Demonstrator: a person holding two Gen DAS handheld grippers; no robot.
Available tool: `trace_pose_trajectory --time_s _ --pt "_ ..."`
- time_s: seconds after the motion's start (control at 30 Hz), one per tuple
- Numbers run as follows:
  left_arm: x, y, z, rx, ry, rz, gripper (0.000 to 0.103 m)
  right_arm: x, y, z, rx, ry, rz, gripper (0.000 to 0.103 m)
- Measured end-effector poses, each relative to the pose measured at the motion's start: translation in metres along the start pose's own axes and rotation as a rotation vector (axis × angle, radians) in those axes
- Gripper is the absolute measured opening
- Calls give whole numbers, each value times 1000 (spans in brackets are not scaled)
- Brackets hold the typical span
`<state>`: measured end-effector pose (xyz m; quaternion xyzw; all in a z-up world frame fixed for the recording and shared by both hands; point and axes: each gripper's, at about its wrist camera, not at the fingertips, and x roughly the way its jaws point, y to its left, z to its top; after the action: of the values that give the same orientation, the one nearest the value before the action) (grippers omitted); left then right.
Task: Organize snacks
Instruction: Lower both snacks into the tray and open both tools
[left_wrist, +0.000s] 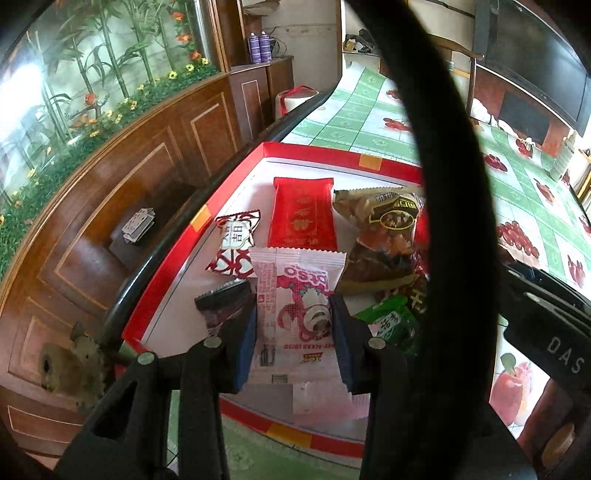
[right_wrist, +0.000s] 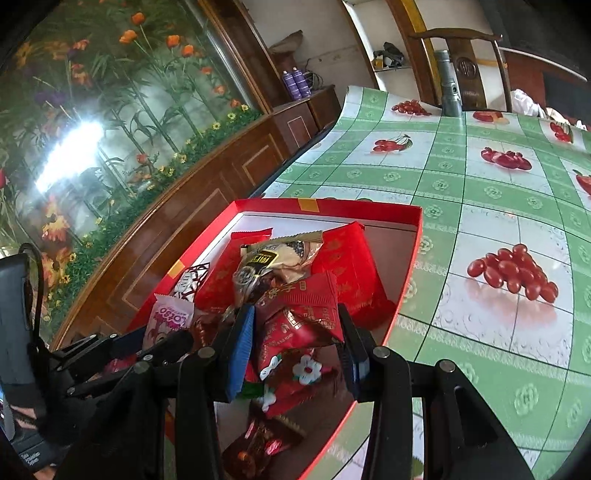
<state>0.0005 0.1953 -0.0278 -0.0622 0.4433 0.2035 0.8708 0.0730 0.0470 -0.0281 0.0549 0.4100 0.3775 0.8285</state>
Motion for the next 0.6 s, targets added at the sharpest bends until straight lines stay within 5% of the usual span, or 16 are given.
trace_pose_trajectory --time_s 0.4,0.53,0.6 --pt "8 -1 5 3 9 17 43 10 4 7 -43 11 -10 45" --pt "6 0 5 4 7 26 74 8 6 7 -57 4 -21 54" --pt "1 1 5 1 -4 32 76 4 6 7 -67 -6 -26 56"
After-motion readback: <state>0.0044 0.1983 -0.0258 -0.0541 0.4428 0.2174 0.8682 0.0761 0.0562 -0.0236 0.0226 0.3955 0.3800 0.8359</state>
